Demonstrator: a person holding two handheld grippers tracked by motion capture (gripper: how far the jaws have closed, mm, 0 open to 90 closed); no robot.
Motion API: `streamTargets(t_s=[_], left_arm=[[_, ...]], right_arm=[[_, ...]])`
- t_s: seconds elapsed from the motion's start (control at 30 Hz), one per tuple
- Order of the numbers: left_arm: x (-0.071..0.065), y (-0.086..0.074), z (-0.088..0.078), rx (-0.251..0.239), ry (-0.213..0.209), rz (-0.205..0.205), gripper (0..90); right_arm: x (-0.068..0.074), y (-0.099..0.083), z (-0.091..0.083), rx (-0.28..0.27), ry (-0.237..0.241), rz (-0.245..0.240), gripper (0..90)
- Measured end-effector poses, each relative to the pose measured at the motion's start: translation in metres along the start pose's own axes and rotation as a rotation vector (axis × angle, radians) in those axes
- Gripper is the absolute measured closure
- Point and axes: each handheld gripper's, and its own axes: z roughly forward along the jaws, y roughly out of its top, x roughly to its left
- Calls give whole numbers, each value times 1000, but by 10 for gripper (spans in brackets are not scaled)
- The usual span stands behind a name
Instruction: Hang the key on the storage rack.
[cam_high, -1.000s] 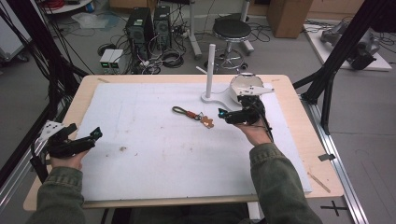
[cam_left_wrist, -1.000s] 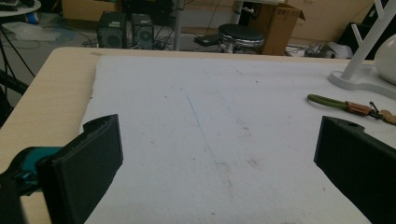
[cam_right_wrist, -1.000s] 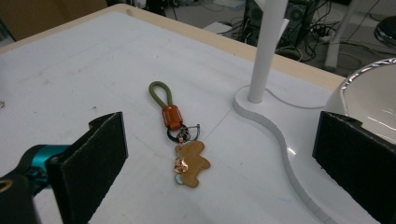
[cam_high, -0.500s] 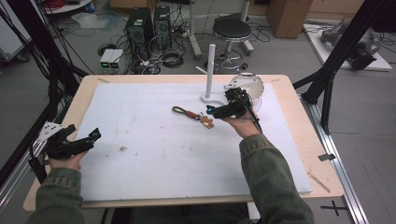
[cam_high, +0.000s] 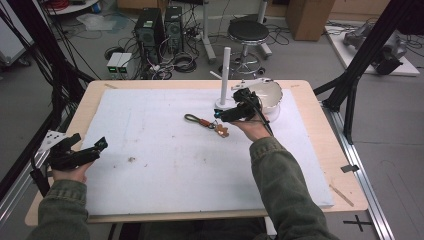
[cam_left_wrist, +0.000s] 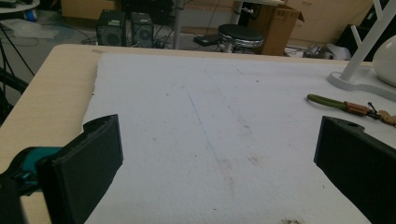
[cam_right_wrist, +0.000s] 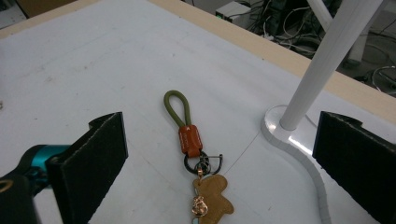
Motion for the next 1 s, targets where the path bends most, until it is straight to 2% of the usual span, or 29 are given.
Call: streamTargets(t_s=[0.23,0.4,0.47,0.53,0.6,0.73,0.93,1.0], left_arm=[[0,0,1,1,-2,-1,17],[0,0,1,-3,-2,-6,17],[1,0,1,-4,-2,-6,17],[1,0,1,-3,-2,-7,17],[1,0,0,-3,-3,-7,17],[1,0,0,-4,-4,-10,17],[2,0,0,-8,-3,-11,17],[3,0,0,-8,-1,-14,17]], right_arm=[[-2,1,11,19,13,16,22],[0,12,23,57,21,-3,22],[0,13,26,56,21,-10,23],[-1,15,31,60,32,9,23],[-1,16,36,78,37,7,22],[1,25,49,127,60,-28,22],[3,31,62,164,68,-23,22],[3,34,67,179,74,-34,23]])
